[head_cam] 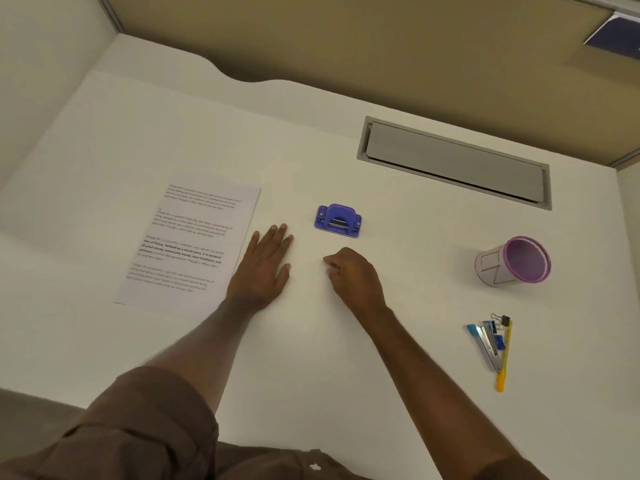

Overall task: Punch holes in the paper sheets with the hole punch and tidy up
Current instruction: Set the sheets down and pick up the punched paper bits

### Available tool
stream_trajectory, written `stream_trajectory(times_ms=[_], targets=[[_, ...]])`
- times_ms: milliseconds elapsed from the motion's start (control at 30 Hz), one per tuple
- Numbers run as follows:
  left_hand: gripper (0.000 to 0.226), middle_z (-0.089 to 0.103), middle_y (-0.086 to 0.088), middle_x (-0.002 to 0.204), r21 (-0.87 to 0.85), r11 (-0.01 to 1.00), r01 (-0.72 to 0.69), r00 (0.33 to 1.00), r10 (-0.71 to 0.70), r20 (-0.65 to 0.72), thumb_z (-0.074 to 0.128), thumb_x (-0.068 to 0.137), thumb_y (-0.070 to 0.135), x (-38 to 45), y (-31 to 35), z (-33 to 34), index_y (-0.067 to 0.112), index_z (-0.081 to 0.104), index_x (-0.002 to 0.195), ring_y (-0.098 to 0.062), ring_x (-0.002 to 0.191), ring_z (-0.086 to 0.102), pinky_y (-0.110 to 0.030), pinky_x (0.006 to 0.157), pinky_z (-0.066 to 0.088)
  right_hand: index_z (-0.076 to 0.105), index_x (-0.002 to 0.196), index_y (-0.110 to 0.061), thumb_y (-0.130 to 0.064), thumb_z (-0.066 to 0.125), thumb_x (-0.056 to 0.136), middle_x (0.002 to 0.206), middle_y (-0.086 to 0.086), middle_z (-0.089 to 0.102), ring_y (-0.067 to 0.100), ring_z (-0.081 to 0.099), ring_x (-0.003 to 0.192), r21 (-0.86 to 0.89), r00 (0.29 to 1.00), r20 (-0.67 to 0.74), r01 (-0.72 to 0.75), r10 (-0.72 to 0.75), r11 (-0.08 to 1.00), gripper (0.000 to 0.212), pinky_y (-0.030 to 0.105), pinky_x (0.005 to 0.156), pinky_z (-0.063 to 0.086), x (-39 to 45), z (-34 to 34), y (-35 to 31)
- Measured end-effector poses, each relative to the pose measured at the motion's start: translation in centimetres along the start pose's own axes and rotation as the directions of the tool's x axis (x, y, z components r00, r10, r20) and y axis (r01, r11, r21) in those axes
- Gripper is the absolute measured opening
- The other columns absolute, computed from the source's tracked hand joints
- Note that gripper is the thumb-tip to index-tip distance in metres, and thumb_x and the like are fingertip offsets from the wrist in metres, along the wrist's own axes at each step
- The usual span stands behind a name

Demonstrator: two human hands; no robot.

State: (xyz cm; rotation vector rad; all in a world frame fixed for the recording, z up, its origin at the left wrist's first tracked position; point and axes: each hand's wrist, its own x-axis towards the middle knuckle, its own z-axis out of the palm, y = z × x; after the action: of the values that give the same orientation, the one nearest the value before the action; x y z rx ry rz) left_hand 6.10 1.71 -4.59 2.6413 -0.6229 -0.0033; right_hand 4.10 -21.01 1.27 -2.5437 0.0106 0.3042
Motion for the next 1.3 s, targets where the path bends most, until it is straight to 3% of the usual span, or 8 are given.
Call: stream_trajectory(times_ms=[100,267,367,533,800,1000,1300], targets=[[0.058,0.024,-0.009,0.167,-0.012,1.000,-0.016,0.999,0.015,-0.032,0.041,0.100,0.026,-0.1,0.0,0.1,0.008,0.033,0.156,-0.025,0.156,0.019,-0.051,0.127,0.015,0.070,0.119,-0.017,-0.015,0.051,0.098,0.111,0.004,0.065,0.023,0.059,0.105,-0.112,0.999,0.011,0.032,-0.031,0.993,0.029,0.035,0.086,0.050,0.5,0.3,-0.2],[0.059,0.022,-0.008,0.168,-0.015,1.000,-0.012,0.999,0.012,-0.033,0.040,0.101,0.026,-0.1,0.1,0.1,0.009,0.032,0.156,-0.024,0.156,0.018,-0.050,0.128,0.014,0.069,0.121,-0.016,-0.009,0.046,0.099,0.114,0.004,0.063,0.022,0.056,0.108,-0.212,0.996,0.064,0.074,-0.062,0.974,0.032,0.035,0.086,0.050,0.3,0.6,-0.2],[0.058,0.024,-0.008,0.167,-0.019,1.000,-0.009,0.999,0.009,-0.037,0.041,0.100,0.025,0.0,0.1,0.1,0.009,0.034,0.155,-0.025,0.156,0.019,-0.050,0.127,0.014,0.072,0.115,-0.016,-0.007,0.049,0.097,0.112,0.004,0.066,0.023,0.058,0.107,-0.188,0.996,0.060,0.077,-0.066,0.979,0.031,0.036,0.087,0.050,-0.2,0.5,0.0],[0.059,0.021,-0.008,0.168,-0.010,1.000,-0.004,0.999,0.003,-0.032,0.044,0.100,0.024,0.0,0.1,0.2,0.009,0.032,0.156,-0.024,0.156,0.017,-0.050,0.128,0.013,0.075,0.104,-0.019,-0.017,0.056,0.097,0.103,0.002,0.069,0.022,0.062,0.100,-0.100,0.997,-0.066,0.020,-0.026,0.995,0.021,0.036,0.084,0.051,-0.8,-0.1,0.7],[0.058,0.022,-0.008,0.168,-0.016,1.000,0.001,1.000,-0.001,-0.027,0.041,0.100,0.026,0.0,0.2,-0.1,0.010,0.033,0.156,-0.024,0.156,0.018,-0.051,0.127,0.015,0.072,0.103,-0.017,-0.021,0.056,0.097,0.104,0.002,0.066,0.022,0.060,0.099,-0.163,0.999,-0.017,0.045,-0.049,0.986,0.017,0.040,0.080,0.053,-1.0,0.4,0.3],[0.058,0.023,-0.009,0.167,-0.023,1.000,-0.002,0.999,0.001,-0.034,0.042,0.100,0.025,-0.1,0.4,-0.3,0.009,0.033,0.155,-0.025,0.156,0.019,-0.051,0.127,0.016,0.073,0.095,-0.016,-0.020,0.060,0.096,0.098,0.001,0.069,0.020,0.063,0.093,-0.059,0.998,-0.050,0.028,-0.031,0.998,0.014,0.037,0.082,0.052,-0.6,0.5,0.3],[0.059,0.024,-0.009,0.167,-0.022,1.000,0.002,1.000,-0.003,-0.026,0.041,0.100,0.026,0.0,0.6,-0.5,0.009,0.034,0.155,-0.026,0.156,0.019,-0.051,0.127,0.015,0.071,0.107,-0.014,-0.024,0.055,0.099,0.105,0.003,0.066,0.024,0.061,0.099,-0.249,0.971,0.107,0.233,-0.213,0.940,0.021,0.042,0.080,0.053,0.3,0.0,0.9]])
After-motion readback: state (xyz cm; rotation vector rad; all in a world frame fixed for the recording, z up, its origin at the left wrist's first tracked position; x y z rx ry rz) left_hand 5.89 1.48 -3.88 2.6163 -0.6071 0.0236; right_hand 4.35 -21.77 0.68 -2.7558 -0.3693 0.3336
